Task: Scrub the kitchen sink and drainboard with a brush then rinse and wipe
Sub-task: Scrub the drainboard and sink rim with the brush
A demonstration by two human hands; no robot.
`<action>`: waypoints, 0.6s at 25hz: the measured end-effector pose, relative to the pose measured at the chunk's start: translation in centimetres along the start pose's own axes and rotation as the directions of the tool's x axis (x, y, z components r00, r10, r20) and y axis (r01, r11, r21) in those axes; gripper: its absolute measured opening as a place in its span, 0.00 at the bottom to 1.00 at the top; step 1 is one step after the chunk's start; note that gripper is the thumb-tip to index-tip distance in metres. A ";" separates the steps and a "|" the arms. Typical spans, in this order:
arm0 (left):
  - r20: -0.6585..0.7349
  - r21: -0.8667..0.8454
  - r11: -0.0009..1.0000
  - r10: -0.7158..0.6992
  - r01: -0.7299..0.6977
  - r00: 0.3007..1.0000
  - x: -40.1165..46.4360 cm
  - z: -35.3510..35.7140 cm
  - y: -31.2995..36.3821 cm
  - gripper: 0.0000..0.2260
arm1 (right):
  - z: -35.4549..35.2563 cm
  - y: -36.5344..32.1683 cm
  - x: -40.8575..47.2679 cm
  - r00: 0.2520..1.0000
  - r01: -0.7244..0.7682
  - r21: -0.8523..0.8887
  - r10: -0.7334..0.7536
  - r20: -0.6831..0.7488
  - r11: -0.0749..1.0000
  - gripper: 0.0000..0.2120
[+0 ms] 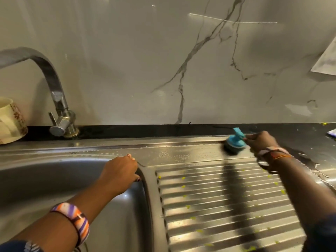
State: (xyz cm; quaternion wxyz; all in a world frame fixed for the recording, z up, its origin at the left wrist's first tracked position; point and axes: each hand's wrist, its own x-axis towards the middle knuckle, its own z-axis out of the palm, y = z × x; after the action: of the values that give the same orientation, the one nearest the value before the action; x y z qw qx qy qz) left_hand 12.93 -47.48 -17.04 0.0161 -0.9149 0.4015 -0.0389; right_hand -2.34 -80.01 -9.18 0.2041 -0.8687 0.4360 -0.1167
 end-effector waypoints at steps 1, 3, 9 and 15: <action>0.007 -0.005 1.000 0.000 0.000 1.000 0.0 0.0 0.0 0.16 | 1.3 -2.2 -1.3 0.995 0.084 -0.001 -0.084 0.045 0.996 0.14; 0.026 0.009 1.000 0.004 -0.004 1.000 -0.1 -0.2 0.2 0.16 | 4.8 -7.0 -4.0 0.966 0.226 0.023 -0.227 0.125 0.974 0.14; 0.080 0.019 0.999 0.030 -0.031 0.996 0.1 -1.6 0.4 0.16 | 9.8 -14.2 -9.6 0.836 0.441 0.186 -0.478 0.270 0.878 0.14; 0.087 0.110 0.988 0.100 -0.109 0.991 0.5 -0.4 0.1 0.15 | 0.3 -0.4 -1.4 0.997 0.077 -0.073 -0.077 -0.001 0.994 0.14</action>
State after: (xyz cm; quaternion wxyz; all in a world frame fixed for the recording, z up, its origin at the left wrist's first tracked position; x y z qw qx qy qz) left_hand 13.14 -47.89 -16.59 0.0867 -0.8909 0.4452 -0.0238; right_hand -2.74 -78.59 -9.33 0.1668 -0.8915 0.4066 -0.1101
